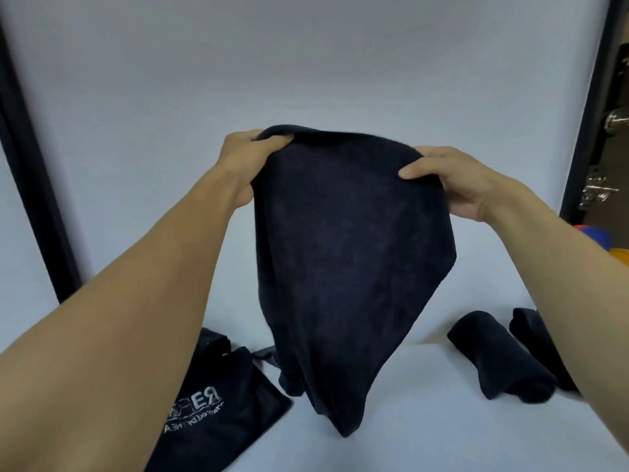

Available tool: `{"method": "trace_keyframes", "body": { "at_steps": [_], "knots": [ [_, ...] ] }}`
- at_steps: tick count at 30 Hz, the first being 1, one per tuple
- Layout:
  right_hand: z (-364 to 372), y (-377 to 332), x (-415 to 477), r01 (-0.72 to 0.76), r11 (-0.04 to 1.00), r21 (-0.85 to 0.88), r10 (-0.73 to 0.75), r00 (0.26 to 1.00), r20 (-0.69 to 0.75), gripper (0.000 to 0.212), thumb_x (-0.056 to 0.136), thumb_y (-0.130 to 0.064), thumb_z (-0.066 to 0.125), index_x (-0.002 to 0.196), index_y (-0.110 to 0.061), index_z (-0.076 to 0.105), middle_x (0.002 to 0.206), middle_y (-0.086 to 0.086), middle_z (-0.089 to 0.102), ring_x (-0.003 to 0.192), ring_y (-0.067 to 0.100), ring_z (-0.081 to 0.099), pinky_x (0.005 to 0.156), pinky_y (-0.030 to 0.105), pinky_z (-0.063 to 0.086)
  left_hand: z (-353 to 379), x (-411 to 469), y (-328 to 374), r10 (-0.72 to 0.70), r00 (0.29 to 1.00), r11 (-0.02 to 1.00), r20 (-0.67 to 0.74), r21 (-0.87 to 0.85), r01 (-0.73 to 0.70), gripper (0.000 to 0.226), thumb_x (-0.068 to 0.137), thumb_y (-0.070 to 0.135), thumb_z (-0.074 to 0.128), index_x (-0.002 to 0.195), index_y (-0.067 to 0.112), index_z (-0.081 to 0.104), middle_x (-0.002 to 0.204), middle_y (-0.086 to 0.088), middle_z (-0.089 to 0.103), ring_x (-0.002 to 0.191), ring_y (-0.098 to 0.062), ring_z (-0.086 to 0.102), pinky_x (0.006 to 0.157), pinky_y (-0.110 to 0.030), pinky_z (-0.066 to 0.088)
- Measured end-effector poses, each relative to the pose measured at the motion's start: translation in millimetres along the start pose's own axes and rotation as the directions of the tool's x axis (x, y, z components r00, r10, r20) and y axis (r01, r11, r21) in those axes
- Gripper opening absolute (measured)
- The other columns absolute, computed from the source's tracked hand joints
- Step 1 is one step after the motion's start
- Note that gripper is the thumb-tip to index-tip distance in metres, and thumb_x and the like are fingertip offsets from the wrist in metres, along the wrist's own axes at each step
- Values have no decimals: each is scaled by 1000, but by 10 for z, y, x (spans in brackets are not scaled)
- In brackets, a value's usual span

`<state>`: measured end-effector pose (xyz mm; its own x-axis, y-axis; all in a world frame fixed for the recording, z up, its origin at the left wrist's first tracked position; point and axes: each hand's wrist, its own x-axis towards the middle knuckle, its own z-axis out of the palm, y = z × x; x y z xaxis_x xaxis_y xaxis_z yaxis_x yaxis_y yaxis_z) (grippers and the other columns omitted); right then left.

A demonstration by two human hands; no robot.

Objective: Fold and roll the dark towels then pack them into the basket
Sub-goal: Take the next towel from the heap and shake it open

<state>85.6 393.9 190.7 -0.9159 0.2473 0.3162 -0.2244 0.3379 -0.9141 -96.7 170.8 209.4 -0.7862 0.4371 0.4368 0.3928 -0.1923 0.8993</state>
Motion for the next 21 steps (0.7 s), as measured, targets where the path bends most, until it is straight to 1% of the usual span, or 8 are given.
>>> {"method": "trace_keyframes", "body": {
  "at_steps": [1, 3, 6, 9, 12, 15, 18, 21],
  "knots": [
    [-35, 47, -8, -1, 1000, 27, 2, 1000, -31, 4, 88, -10, 62, 85, -8, 60, 81, 0, 67, 74, 15, 64, 67, 24, 52, -47, -9, -44, -24, 1000, 1000, 1, 5, 24, 18, 84, 26, 75, 98, 15, 75, 94, -1, 77, 87, -16, 73, 75, -29, 59],
    [-125, 197, -4, -65, 994, -85, 59, 996, -62, 26, 87, -14, 66, 69, -19, 48, 64, -7, 51, 58, 9, 48, 51, 19, 41, -150, -39, -150, -83, 997, 995, 6, 51, 82, 14, 85, 24, 73, 95, 15, 75, 94, -2, 77, 86, -16, 73, 73, -28, 58],
    [-140, 348, -116, -227, 908, -352, 263, 963, 58, 8, 90, -21, 67, 90, -13, 68, 84, -2, 71, 74, 13, 66, 68, 23, 50, -275, -84, -319, -173, 983, 978, 64, 132, 163, 9, 90, 15, 66, 94, 12, 74, 95, -3, 76, 88, -16, 72, 74, -27, 57],
    [-142, 426, -165, -312, 817, -484, 407, 908, 102, 15, 91, -18, 65, 101, -10, 72, 98, 3, 75, 91, 16, 71, 83, 30, 53, -326, -112, -476, -203, 976, 965, 79, 183, 186, 13, 93, 10, 61, 98, 11, 73, 97, -4, 75, 86, -15, 72, 74, -25, 56],
    [-174, 479, -30, -310, 642, -701, 381, 923, -59, 21, 86, -19, 69, 73, -4, 65, 71, 6, 66, 68, 24, 61, 66, 28, 46, -325, -33, -593, -180, 983, 966, 23, 194, 172, 13, 92, 9, 61, 96, 12, 73, 97, -3, 73, 88, -17, 69, 74, -26, 53],
    [-270, 473, 232, -378, 452, -808, 181, 926, -332, 41, 83, -30, 71, 60, -10, 44, 62, 4, 42, 62, 22, 39, 59, 29, 31, -280, 145, -591, -146, 988, 897, -49, 416, 153, 15, 91, 6, 55, 87, 8, 69, 77, -1, 59, 70, -17, 50, 60, -25, 37],
    [-337, 359, 455, -419, 630, -655, 37, 858, -513, 29, 84, -21, 64, 62, -11, 48, 60, 4, 51, 56, 23, 44, 55, 28, 32, -203, 407, -497, -110, 981, 812, -162, 554, 183, 21, 89, -1, 47, 83, 5, 66, 70, -5, 49, 56, -18, 37, 48, -25, 29],
    [-330, 143, 618, -221, 959, -177, 83, 818, -569, 11, 94, -9, 52, 87, -7, 61, 78, 13, 71, 51, 19, 65, 41, 23, 39, -97, 668, -312, -86, 961, 919, -261, 353, 178, 29, 92, -4, 45, 99, 8, 70, 93, -11, 63, 53, -22, 58, 40, -20, 42]
  ]
}}
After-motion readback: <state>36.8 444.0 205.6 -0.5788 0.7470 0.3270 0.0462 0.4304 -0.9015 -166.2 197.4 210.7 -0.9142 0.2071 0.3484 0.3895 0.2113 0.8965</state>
